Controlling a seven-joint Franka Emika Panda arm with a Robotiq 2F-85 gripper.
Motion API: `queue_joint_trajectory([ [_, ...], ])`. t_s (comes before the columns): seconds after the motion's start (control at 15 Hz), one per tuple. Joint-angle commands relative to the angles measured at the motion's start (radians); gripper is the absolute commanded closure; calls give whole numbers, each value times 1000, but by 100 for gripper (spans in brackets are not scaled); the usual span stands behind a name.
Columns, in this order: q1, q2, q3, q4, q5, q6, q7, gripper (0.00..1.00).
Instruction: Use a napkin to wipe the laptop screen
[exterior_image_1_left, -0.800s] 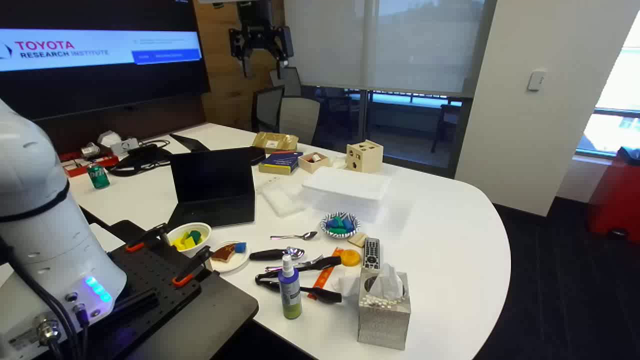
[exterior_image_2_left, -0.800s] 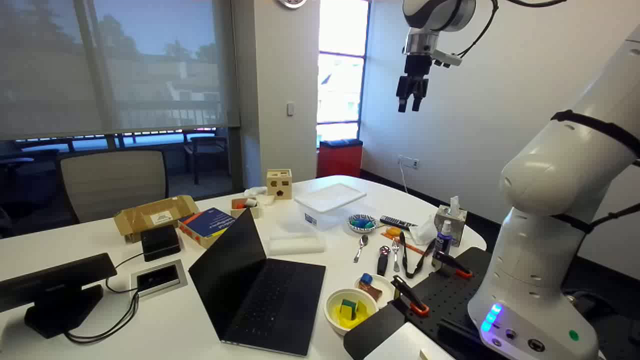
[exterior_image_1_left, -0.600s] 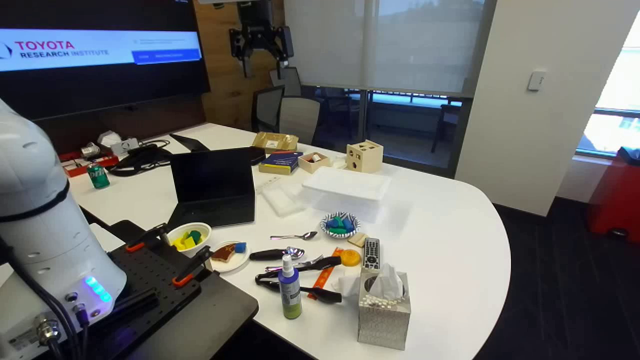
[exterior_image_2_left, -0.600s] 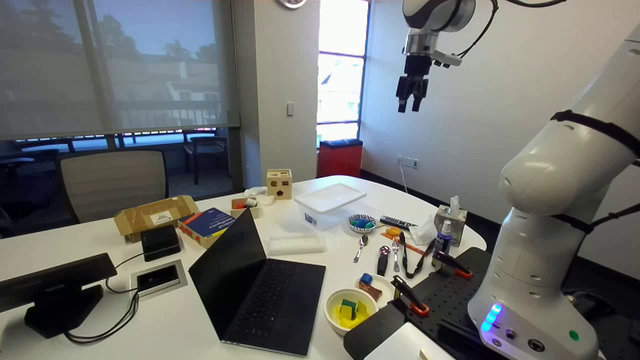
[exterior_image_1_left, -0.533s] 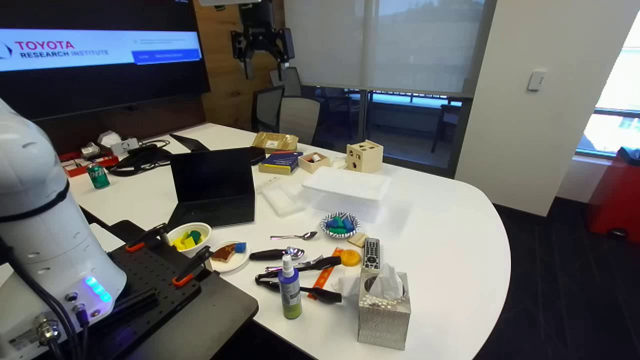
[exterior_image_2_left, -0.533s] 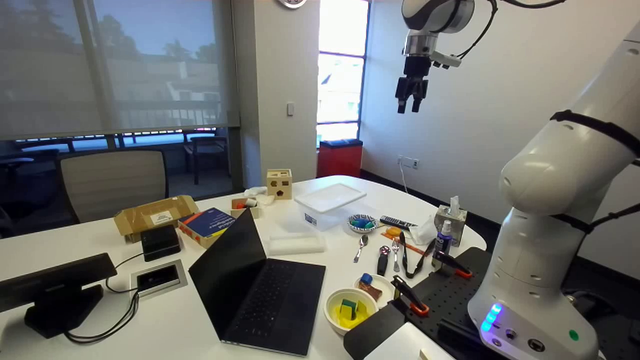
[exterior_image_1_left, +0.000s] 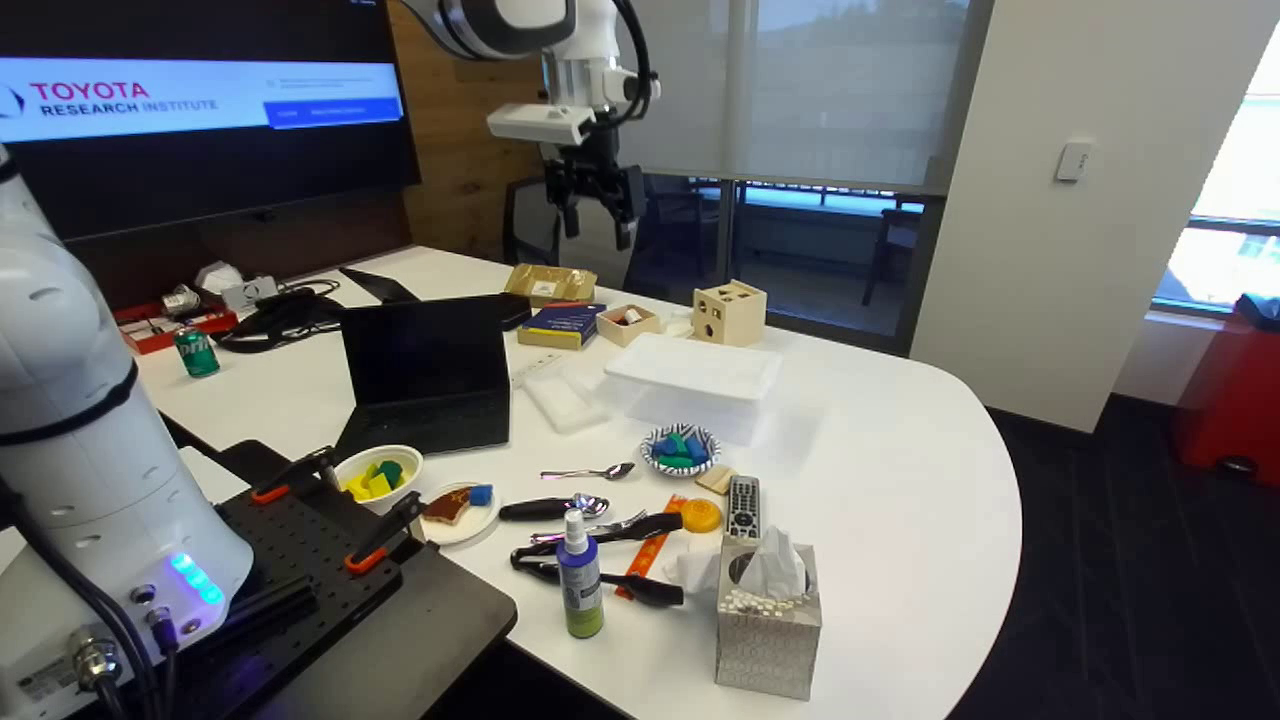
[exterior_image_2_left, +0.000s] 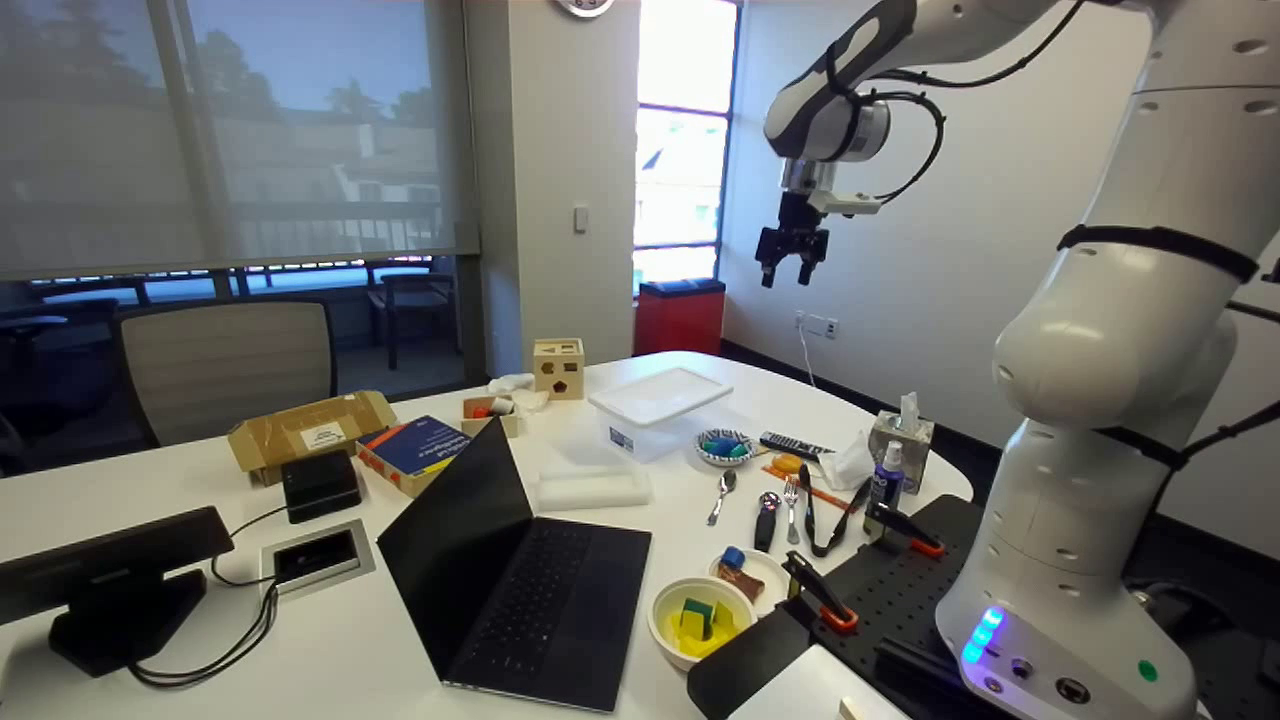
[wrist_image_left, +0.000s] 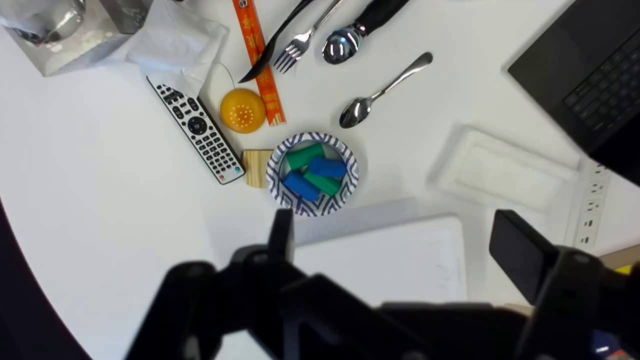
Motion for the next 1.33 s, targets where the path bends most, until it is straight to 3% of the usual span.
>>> queue_joint_trajectory([
  [0.0,-51,185,17,11,77,230,63,0],
  [0.2,-93,340,38,13,98,459,86,0],
  [0.47,-153,502,71,34,105,593,159,0],
  [0.73,-209,553,104,-1,136,590,230,0],
  [1.27,-274,670,91,22,198,564,356,0],
])
